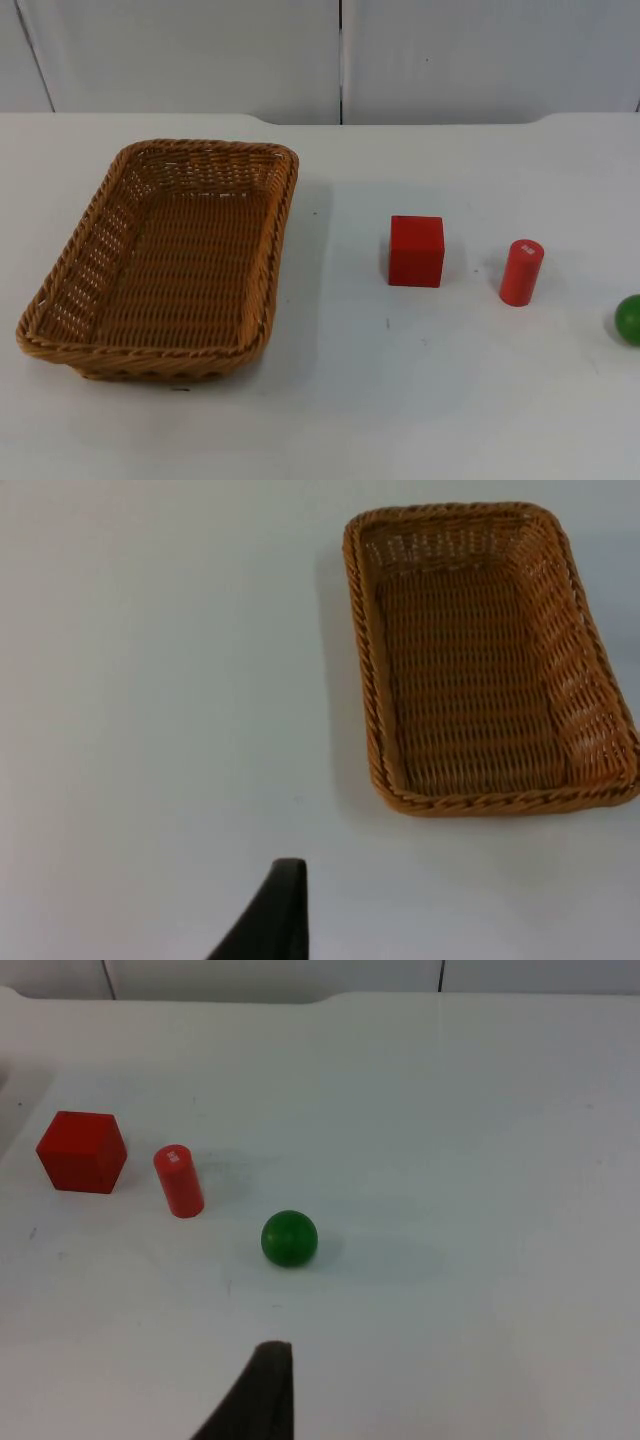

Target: Pick up the basket with the left hand and place the object to the left of the red cylinder into the basket with the right hand.

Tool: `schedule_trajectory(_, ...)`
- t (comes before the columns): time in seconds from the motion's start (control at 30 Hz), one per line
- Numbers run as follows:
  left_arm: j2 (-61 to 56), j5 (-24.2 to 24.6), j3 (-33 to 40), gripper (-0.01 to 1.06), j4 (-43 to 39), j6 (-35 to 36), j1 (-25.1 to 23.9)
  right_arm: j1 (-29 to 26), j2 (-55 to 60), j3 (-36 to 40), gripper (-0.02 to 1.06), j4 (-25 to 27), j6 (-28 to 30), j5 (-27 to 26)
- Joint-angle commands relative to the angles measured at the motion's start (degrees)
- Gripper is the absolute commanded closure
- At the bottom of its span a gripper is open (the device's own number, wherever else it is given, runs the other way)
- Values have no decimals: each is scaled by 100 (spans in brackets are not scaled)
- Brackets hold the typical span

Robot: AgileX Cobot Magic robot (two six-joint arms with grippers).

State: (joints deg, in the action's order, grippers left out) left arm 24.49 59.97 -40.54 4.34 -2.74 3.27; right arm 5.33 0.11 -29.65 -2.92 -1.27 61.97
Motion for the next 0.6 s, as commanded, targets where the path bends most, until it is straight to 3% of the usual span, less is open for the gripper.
schedule_trajectory(0.0, 272, -258, -44, 0, 124, -58, 1, -61, -11, 14, -1, 27, 62, -12)
schedule_trajectory(0.33, 1661, -1147, -44, 0, 1153, -960, 1, -61, -11, 14, -1, 27, 62, -12)
schedule_trajectory(0.57, 2675, -1677, -44, 0, 1177, -1047, 1, -61, -11, 14, -1, 27, 62, -12)
